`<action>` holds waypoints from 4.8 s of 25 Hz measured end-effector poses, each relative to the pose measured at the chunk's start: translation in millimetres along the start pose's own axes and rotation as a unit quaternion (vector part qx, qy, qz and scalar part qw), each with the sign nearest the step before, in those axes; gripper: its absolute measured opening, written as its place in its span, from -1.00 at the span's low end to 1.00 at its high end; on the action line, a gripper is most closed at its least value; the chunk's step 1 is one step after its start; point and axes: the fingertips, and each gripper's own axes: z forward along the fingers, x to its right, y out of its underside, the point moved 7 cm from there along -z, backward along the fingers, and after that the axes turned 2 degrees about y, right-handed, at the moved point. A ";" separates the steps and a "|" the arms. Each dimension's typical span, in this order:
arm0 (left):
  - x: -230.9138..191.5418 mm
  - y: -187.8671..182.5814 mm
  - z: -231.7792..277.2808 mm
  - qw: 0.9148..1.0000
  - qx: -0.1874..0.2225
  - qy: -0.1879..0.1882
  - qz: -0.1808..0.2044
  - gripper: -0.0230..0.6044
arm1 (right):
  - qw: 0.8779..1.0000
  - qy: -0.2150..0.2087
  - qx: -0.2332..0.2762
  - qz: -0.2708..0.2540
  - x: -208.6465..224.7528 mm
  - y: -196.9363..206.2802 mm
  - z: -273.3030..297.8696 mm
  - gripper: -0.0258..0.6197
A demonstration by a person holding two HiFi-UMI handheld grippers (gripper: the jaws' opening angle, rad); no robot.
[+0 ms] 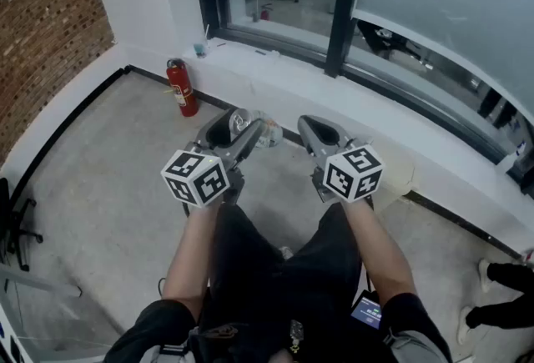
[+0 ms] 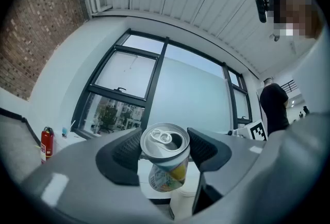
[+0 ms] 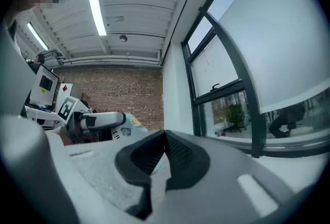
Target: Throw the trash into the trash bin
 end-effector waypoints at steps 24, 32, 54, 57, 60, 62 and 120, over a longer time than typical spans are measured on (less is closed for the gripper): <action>3.1 5.2 5.2 1.000 0.002 0.012 -0.011 -0.05 | 1.000 0.011 0.001 0.012 6.4 -0.2 -8.6 -0.91; 23.8 19.3 36.4 0.999 0.001 0.048 -0.025 -0.05 | 0.999 0.046 -0.004 0.010 30.3 -0.8 -38.8 -0.91; 164.0 83.1 166.4 0.973 -0.042 0.219 -0.065 -0.05 | 0.973 0.231 -0.009 0.008 122.7 -3.0 -222.7 -0.91; 182.5 88.3 176.5 0.968 -0.049 0.238 -0.067 -0.05 | 0.969 0.247 -0.006 0.009 128.4 -3.6 -241.5 -0.91; 197.0 92.0 183.7 0.964 -0.054 0.251 -0.069 -0.05 | 0.966 0.259 -0.005 0.011 131.8 -3.1 -257.0 -0.91; 206.4 94.8 187.2 0.962 -0.059 0.256 -0.070 -0.05 | 0.964 0.265 -0.005 0.015 134.6 -1.8 -268.3 -0.91; 94.5 254.6 408.5 0.953 -0.176 0.247 -0.027 -0.05 | 0.904 0.329 -0.263 0.071 323.3 230.0 -114.8 -0.91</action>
